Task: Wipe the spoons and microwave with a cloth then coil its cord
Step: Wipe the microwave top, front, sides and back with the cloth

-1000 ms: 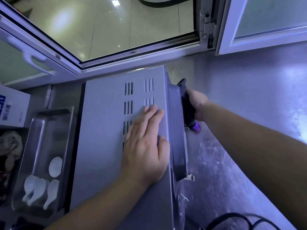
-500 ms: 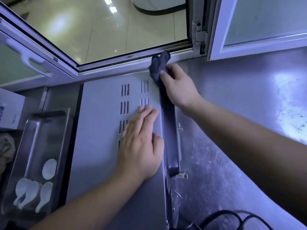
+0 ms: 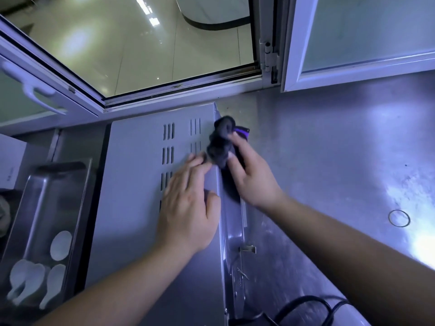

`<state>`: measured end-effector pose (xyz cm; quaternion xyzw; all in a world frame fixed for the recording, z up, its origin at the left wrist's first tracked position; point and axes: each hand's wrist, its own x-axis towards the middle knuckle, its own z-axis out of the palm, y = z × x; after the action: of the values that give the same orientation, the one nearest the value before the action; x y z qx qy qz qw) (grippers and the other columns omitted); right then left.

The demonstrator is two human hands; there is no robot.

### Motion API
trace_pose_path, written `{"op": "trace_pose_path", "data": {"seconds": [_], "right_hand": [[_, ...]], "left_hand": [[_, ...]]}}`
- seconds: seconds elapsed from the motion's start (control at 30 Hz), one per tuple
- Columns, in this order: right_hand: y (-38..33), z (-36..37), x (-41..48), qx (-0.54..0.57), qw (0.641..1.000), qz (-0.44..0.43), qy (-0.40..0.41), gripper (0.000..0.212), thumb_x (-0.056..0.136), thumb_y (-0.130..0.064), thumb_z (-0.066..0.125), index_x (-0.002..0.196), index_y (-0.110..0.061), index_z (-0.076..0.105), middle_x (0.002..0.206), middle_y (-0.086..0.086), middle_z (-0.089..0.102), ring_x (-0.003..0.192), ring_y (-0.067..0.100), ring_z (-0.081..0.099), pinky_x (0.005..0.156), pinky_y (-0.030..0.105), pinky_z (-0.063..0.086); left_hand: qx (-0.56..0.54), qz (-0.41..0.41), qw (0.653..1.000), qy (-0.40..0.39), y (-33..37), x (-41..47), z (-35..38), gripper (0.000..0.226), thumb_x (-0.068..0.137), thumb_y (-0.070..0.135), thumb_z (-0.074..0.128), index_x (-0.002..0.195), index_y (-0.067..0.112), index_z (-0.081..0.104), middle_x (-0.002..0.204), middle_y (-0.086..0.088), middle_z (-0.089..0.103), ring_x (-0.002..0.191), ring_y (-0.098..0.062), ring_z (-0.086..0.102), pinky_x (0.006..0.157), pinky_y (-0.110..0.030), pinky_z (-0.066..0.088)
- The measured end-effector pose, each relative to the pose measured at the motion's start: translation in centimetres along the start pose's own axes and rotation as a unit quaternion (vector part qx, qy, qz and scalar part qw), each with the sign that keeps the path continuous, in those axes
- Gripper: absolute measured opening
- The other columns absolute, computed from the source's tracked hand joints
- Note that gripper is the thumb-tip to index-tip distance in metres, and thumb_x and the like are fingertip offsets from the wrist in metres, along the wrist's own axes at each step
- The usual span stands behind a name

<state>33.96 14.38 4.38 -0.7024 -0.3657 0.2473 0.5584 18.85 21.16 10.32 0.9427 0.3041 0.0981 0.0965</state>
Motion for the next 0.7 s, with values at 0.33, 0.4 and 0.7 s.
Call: {"op": "trace_pose_path", "data": {"seconds": [0.33,0.4,0.7], "right_hand": [[4.5,0.3,9.5,0.101,0.95,0.294,0.003,0.055,0.106,-0.047,0.029,0.143,-0.016,0.055,0.144,0.009,0.057,0.132,0.027,0.052,0.117,0.042,0.037],[6.0,0.7,8.3,0.135,0.926,0.353,0.008,0.064,0.099,-0.057,0.029,0.146,-0.02,0.053,0.145,0.007,0.056,0.132,0.029,0.053,0.116,0.047,0.039],[8.3,1.7,2.5,0.198,0.882,0.425,0.045,0.064,0.084,-0.062,0.037,0.137,-0.031,0.056,0.133,0.0,0.062,0.122,0.03,0.059,0.105,0.052,0.048]], "left_hand": [[-0.021,-0.013,1.0,-0.001,0.1,-0.1,-0.2,0.057,0.086,0.022,0.04,0.139,0.01,0.057,0.156,-0.001,0.048,0.152,-0.017,0.034,0.125,-0.034,0.023],[-0.023,-0.015,1.0,-0.003,0.2,-0.1,-0.3,0.057,0.086,0.022,0.039,0.139,0.01,0.057,0.156,-0.001,0.049,0.152,-0.017,0.034,0.126,-0.033,0.022],[-0.016,-0.015,1.0,-0.008,0.2,-0.1,-0.3,0.056,0.089,0.023,0.039,0.141,0.012,0.056,0.157,0.001,0.047,0.153,-0.015,0.032,0.126,-0.028,0.017]]}}
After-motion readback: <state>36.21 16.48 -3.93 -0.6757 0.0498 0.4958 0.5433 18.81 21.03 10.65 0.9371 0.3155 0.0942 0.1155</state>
